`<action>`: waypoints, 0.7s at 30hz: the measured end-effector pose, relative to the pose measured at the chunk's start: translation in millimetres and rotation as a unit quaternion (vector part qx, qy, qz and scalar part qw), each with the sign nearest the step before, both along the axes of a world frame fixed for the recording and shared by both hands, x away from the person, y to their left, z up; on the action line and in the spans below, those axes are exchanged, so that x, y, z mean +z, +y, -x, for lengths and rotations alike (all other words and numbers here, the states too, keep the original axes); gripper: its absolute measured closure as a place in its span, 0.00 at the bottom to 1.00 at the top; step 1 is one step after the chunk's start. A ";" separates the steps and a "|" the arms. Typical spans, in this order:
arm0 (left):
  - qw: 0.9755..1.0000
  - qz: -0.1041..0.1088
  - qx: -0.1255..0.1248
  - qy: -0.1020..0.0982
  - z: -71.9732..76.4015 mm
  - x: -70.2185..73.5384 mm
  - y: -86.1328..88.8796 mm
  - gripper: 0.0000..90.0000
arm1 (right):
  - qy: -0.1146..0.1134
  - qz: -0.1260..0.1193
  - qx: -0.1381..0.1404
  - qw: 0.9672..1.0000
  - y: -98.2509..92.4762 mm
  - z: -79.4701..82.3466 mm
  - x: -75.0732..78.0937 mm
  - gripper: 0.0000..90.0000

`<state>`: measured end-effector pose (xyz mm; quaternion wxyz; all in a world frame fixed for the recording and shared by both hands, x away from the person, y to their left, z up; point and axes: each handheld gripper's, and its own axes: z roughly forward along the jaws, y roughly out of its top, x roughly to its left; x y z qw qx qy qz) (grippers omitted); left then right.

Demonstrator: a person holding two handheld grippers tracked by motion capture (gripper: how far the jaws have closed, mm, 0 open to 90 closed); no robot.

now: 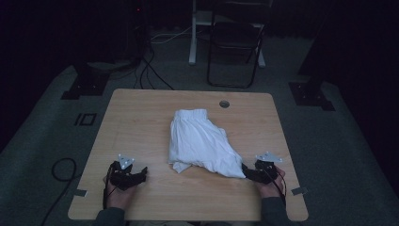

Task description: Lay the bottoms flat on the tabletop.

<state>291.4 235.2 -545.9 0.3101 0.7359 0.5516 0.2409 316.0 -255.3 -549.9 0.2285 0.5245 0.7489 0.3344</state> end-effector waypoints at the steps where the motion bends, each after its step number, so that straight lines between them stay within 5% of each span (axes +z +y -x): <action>1: 1.000 0.000 0.000 0.000 0.0 0.0 0.0 0.25 | 0.000 0.000 0.000 1.000 0.0 0.0 0.0 0.28; 12: 1.000 -0.002 -0.005 0.003 0.1 0.0 -0.6 0.22 | -0.001 0.000 0.001 1.000 0.0 -0.1 -0.1 0.28; 21: 1.000 0.014 -0.028 0.004 2.8 4.0 -5.8 0.40 | 0.002 0.001 0.001 1.000 -0.5 0.5 0.1 0.27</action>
